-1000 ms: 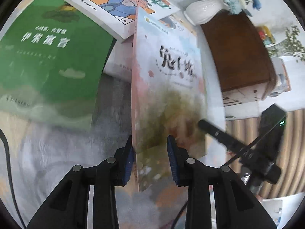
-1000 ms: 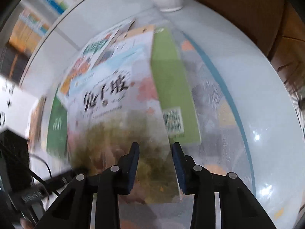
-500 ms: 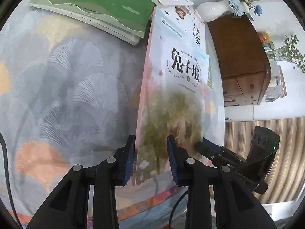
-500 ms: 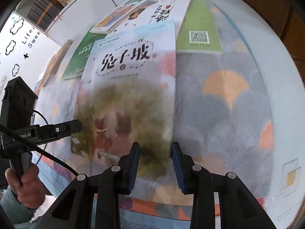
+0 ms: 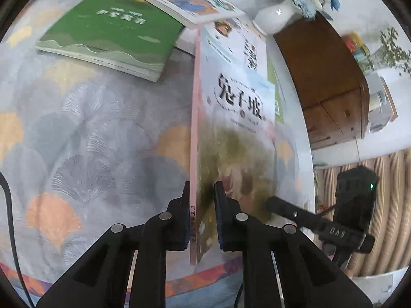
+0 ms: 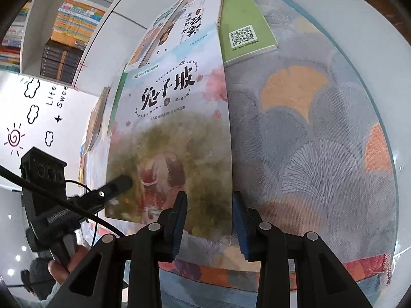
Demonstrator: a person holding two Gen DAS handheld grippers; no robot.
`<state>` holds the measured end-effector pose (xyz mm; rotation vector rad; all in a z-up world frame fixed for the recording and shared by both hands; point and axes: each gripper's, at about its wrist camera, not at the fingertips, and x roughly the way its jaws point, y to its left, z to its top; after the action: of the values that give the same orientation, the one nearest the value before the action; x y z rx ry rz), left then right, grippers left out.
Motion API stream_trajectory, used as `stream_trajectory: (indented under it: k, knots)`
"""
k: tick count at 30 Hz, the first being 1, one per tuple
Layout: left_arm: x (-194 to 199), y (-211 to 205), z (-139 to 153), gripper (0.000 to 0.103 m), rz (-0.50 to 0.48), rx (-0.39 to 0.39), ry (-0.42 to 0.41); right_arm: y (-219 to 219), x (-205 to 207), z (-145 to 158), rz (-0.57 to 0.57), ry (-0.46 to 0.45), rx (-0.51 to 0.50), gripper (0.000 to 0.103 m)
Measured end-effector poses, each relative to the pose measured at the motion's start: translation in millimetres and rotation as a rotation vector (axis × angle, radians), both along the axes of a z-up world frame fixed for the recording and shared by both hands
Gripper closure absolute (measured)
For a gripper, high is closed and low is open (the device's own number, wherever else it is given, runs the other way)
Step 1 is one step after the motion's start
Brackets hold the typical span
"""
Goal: Organize books
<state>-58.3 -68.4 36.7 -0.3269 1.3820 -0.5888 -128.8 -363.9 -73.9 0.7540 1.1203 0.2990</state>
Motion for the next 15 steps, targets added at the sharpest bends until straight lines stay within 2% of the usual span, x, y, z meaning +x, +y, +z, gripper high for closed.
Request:
stream_trajectory:
  k: [2, 5, 10, 13, 15]
  knots:
    - [0.6, 0.4, -9.1, 0.091, -0.014, -0.065, 0.059, -6.3, -1.7, -3.1, -0.018, 0.015, 0.044, 0.068]
    - [-3.0, -1.2, -10.1, 0.091, -0.009, -0.099, 0.079, -9.4, -1.7, -6.8, -0.039, 0.032, 0.107, 0.067]
    - [7.1, 4.6, -6.5, 0.091, 0.074, -0.338, 0.184, -7.4, -0.6, -2.1, -0.014, 0.054, 0.159, 0.066]
    - [15.6, 13.9, -3.8, 0.091, 0.126, -0.428, 0.231, -22.6, -2.3, -2.5, -0.068, 0.052, 0.239, 0.057]
    - [16.3, 17.9, -3.9, 0.091, 0.138, -0.471, 0.259, -30.4, -6.2, -4.9, -0.097, 0.052, 0.256, 0.048]
